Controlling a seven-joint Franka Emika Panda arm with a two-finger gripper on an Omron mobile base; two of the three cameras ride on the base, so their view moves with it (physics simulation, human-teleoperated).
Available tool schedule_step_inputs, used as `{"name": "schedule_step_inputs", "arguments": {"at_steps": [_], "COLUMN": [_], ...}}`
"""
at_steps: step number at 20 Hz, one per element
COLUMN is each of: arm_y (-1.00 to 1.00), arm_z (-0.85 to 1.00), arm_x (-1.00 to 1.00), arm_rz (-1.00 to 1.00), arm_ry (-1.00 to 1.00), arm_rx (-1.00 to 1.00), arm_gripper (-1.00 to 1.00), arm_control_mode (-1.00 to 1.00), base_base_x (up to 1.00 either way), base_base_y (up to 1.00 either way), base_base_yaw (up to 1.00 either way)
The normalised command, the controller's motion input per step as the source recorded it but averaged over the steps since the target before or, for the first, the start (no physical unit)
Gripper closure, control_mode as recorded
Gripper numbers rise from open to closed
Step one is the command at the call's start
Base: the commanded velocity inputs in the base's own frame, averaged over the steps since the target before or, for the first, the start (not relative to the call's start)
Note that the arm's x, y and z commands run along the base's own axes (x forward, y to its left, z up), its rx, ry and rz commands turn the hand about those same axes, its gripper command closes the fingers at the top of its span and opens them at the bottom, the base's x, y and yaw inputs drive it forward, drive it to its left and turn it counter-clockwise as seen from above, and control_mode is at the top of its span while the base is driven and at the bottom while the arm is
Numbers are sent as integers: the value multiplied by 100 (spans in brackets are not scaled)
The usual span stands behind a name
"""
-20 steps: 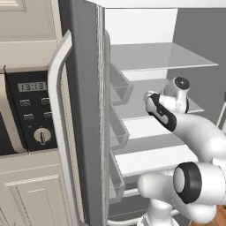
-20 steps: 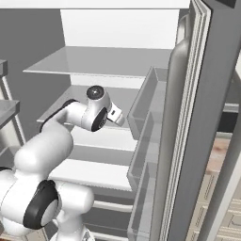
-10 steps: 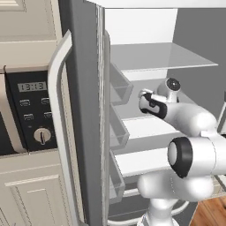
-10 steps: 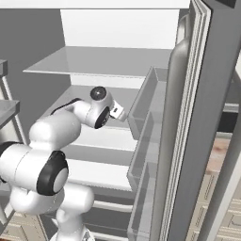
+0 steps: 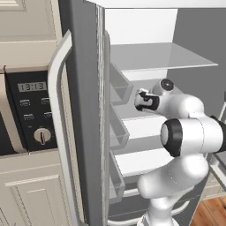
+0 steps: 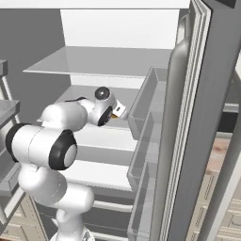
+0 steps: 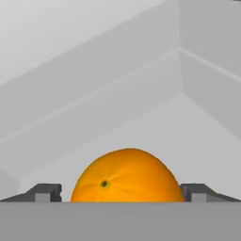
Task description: Place the cold items (eggplant and orange) from the fridge in one tupperware on the dining counter. Place the warm items (hot dog and kebab skewer) in the stove area in another tupperware.
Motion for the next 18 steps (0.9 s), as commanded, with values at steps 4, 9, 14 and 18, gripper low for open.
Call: {"name": "schedule_step_inputs", "arguments": {"at_steps": [4,9,14,18], "arm_y": [-4,0,0,4], "arm_z": [-44,-53,-62,-52], "arm_x": [26,-4,-23,-36], "arm_rz": [-4,-14,-16,-15], "arm_ry": [1,24,53,47], "arm_rx": [-2,-1,2,9], "arm_gripper": [-100,100,100,100], "arm_control_mode": [-100,-100,-100,-100], "base_base_x": [0,0,0,0], "base_base_y": [0,0,0,0], "base_base_yaw": [0,0,0,0]}}
